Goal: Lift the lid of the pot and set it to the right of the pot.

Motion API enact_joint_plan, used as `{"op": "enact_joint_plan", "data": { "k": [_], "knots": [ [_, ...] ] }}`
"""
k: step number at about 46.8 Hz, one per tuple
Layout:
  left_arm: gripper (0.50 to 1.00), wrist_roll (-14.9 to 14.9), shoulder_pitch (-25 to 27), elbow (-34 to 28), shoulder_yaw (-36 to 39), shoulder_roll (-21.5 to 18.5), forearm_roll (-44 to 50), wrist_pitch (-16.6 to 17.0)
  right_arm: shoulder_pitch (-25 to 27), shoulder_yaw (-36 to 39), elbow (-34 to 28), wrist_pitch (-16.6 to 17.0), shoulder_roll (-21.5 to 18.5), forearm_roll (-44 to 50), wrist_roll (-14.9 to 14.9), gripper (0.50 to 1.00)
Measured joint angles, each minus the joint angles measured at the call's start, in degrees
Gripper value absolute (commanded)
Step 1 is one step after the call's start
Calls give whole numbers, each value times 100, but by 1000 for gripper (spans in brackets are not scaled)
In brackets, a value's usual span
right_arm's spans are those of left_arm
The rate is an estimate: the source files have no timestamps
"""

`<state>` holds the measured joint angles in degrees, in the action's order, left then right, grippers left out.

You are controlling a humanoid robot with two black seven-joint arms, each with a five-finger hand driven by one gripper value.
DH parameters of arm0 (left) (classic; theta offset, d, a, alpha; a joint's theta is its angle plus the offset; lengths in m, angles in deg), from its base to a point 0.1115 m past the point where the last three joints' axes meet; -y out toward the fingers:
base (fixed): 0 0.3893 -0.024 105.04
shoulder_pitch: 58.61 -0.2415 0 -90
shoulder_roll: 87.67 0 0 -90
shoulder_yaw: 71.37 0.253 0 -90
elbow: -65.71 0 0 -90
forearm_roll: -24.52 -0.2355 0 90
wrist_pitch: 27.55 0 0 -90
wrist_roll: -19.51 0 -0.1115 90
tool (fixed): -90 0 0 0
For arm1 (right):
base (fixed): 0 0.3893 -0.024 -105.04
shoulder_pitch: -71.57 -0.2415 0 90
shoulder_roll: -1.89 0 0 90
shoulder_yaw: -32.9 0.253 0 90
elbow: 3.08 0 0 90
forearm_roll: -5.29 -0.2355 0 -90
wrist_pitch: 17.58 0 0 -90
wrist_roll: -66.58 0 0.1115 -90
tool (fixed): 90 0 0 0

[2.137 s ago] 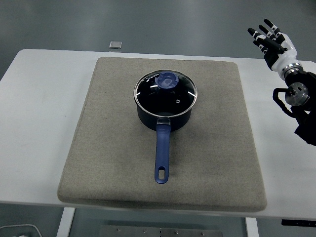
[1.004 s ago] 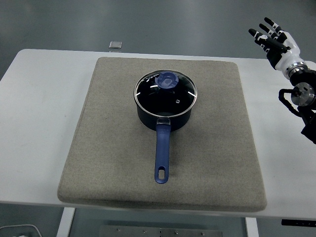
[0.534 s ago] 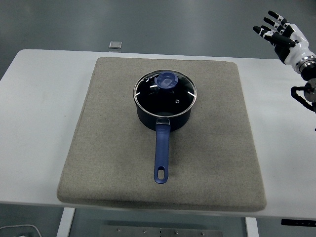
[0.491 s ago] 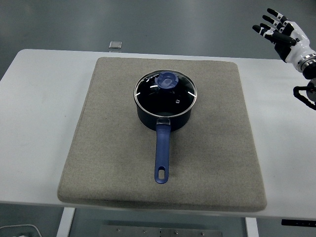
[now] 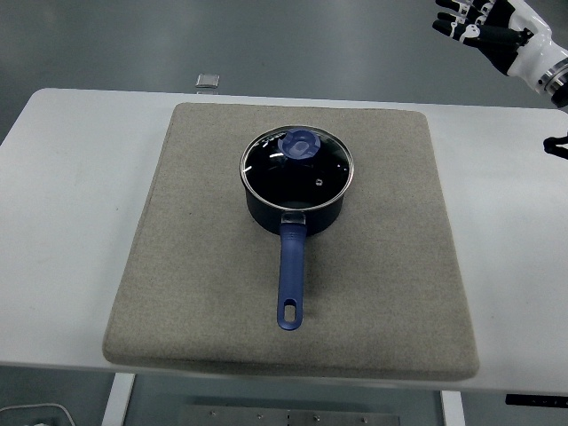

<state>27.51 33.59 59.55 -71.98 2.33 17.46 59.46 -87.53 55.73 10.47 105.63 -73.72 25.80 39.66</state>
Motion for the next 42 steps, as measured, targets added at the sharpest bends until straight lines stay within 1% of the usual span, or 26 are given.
{"op": "enact_joint_plan", "data": {
  "k": [6,16,24,30,42],
  "knots": [
    [1000,0,0,0,0,0,0,0,-34,-6,181,6,52,393,-106,926],
    [1000,0,0,0,0,0,0,0,-210,-3,474,0,141,1129,-129,926],
    [1000,0,0,0,0,0,-1,0,-471,-6,997,66,391,1763,-132,926],
    [1000,0,0,0,0,0,0,0,-557,-6,1330,71,448,2221,-147,926],
    [1000,0,-1,0,0,0,-1,0,-578,1,1921,64,477,2935,-401,924]
  ]
}}
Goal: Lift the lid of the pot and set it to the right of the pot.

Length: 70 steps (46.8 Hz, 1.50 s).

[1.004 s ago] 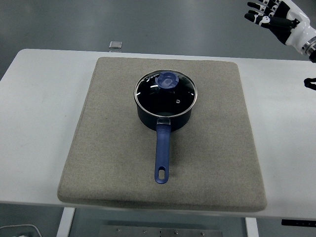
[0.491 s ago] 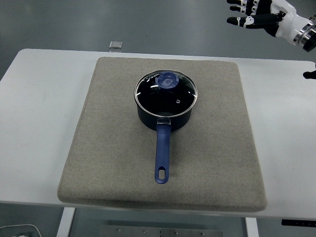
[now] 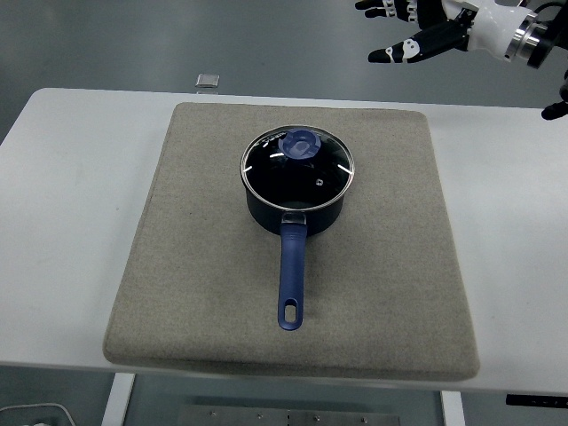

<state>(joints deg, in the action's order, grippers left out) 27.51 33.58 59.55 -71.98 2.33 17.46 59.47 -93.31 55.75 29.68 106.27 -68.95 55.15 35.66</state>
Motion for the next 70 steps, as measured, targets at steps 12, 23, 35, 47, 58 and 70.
{"op": "enact_joint_plan", "data": {
  "k": [12,23,35,47,58,70],
  "knots": [
    [1000,0,1,0,0,0,-1,0,-14,34,534,-57,35,836,-375,926],
    [1000,0,1,0,0,0,-1,0,-125,44,681,-78,32,973,-408,928],
    [1000,0,1,0,0,0,-3,0,-200,1,751,-24,58,990,-408,932],
    [1000,0,1,0,0,0,-3,0,-201,-8,743,-36,149,1265,-408,932],
    [1000,0,1,0,0,0,0,0,-196,-5,786,-120,157,2017,-408,932],
    [1000,0,1,0,0,0,0,0,-197,-6,1208,-223,141,2619,-408,932]
  ]
}}
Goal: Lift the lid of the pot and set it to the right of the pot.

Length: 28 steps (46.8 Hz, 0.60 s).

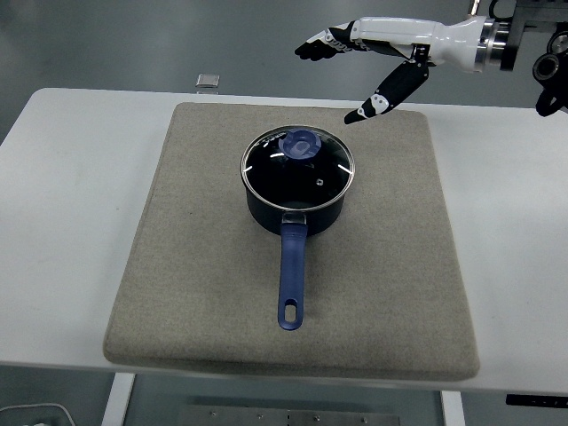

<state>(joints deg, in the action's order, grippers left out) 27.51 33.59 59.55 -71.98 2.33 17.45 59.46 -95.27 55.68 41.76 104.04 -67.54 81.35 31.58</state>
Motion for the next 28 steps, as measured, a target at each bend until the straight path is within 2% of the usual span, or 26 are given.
{"op": "enact_joint_plan", "data": {
  "k": [8,23,28],
  "knots": [
    [1000,0,0,0,0,0,0,0,0,-11,283,-214,-21,336,0,932],
    [1000,0,0,0,0,0,0,0,6,-148,353,-658,-28,857,0,932],
    [1000,0,0,0,0,0,1,0,6,-275,404,-899,-50,1001,0,932]
  ]
}}
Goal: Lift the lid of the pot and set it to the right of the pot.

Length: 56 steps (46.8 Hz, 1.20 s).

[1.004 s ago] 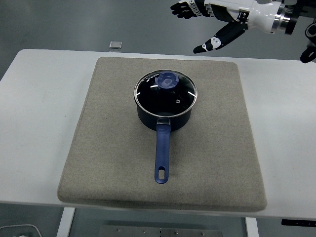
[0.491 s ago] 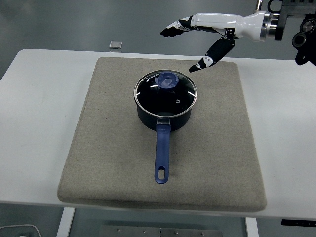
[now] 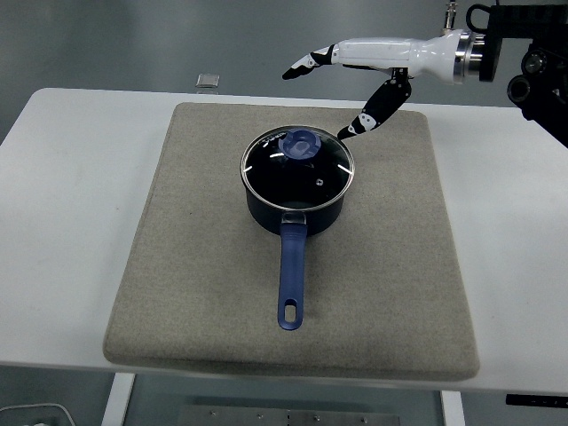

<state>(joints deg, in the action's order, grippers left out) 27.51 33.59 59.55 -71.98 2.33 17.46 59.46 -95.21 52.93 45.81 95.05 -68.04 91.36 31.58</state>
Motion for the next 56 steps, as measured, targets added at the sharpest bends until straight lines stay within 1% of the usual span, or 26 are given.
{"op": "enact_joint_plan", "data": {
  "k": [3,7,23,31,35,43,56],
  "knots": [
    [1000,0,0,0,0,0,0,0,-7,-95,13,-174,-13,88,0,932],
    [1000,0,0,0,0,0,0,0,-10,-206,17,-327,-35,118,0,932],
    [1000,0,0,0,0,0,0,0,14,-361,83,-593,-72,171,0,932],
    [1000,0,0,0,0,0,0,0,47,-706,139,-945,-93,198,0,930],
    [1000,0,1,0,0,0,-1,0,49,-744,140,-1049,-139,199,0,932],
    [1000,0,0,0,0,0,-2,0,52,-763,140,-1198,-202,205,0,932],
    [1000,0,0,0,0,0,-2,0,116,-773,139,-1220,-293,290,0,930]
  ]
}}
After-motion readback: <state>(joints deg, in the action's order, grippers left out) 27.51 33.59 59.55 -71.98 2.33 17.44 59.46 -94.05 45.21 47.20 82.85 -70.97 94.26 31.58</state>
